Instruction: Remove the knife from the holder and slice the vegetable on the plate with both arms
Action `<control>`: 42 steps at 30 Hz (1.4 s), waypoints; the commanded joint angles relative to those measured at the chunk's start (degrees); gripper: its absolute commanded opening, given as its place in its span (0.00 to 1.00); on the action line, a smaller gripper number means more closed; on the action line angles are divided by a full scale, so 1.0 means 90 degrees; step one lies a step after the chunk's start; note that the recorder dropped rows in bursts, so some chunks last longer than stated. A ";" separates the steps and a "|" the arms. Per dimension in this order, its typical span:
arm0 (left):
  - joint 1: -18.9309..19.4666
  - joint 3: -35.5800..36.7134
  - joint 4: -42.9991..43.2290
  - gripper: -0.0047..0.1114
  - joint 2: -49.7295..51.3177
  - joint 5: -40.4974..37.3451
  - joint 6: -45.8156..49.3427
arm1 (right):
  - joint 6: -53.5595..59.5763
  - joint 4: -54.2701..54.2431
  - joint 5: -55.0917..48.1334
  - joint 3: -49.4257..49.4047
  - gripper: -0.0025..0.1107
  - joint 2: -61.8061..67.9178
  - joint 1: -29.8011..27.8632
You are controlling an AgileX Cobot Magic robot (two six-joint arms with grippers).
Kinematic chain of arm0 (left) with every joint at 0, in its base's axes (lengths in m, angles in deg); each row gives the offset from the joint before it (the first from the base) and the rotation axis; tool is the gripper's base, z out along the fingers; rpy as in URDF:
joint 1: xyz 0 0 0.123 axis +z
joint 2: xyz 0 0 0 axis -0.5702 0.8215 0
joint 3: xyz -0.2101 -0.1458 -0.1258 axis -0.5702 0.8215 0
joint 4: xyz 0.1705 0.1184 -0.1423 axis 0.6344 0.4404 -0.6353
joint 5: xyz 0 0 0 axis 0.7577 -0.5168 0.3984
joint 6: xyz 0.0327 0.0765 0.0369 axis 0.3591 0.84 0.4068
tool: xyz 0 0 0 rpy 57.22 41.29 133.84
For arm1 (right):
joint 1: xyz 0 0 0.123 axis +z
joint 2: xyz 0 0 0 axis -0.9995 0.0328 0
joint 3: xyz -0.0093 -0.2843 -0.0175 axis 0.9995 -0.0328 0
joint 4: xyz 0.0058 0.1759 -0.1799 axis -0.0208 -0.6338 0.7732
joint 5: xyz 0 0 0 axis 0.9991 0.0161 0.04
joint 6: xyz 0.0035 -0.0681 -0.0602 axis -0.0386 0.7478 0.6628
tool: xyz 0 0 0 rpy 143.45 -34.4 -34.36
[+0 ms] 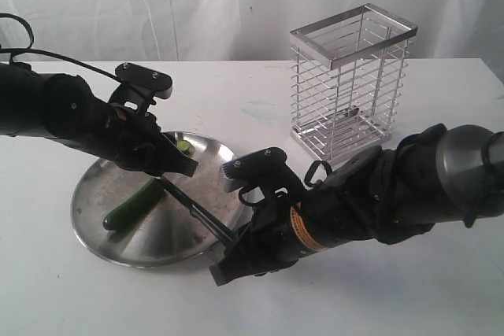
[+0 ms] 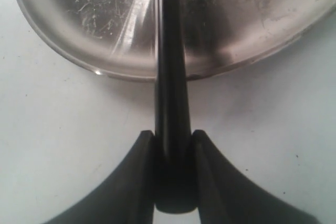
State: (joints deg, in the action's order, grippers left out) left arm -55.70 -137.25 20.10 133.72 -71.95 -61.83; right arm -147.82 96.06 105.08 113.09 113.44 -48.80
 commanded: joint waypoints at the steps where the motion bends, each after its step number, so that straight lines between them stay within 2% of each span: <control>1: -0.0034 -0.0012 -0.0073 0.38 -0.0022 -0.0085 -0.0007 | 0.0067 0.0030 -0.0050 0.0003 0.02 -0.0006 0.0002; 12: -0.0034 -0.0012 -0.0073 0.38 -0.0011 -0.0095 -0.0007 | 0.0108 0.0030 -0.0062 0.0003 0.02 -0.0006 0.0002; 33: -0.0034 0.0013 -0.0073 0.38 0.0856 0.0025 -0.0020 | 0.0132 0.0030 -0.0062 0.0003 0.02 -0.0006 0.0002; 42: -0.0034 0.0013 0.0069 0.38 0.0461 0.0148 0.0023 | 0.0180 0.0030 -0.0106 0.0003 0.02 -0.0006 0.0002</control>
State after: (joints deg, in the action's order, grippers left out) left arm -55.70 -137.71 20.10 139.83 -68.92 -61.69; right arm -146.94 96.06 104.84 113.09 113.57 -48.80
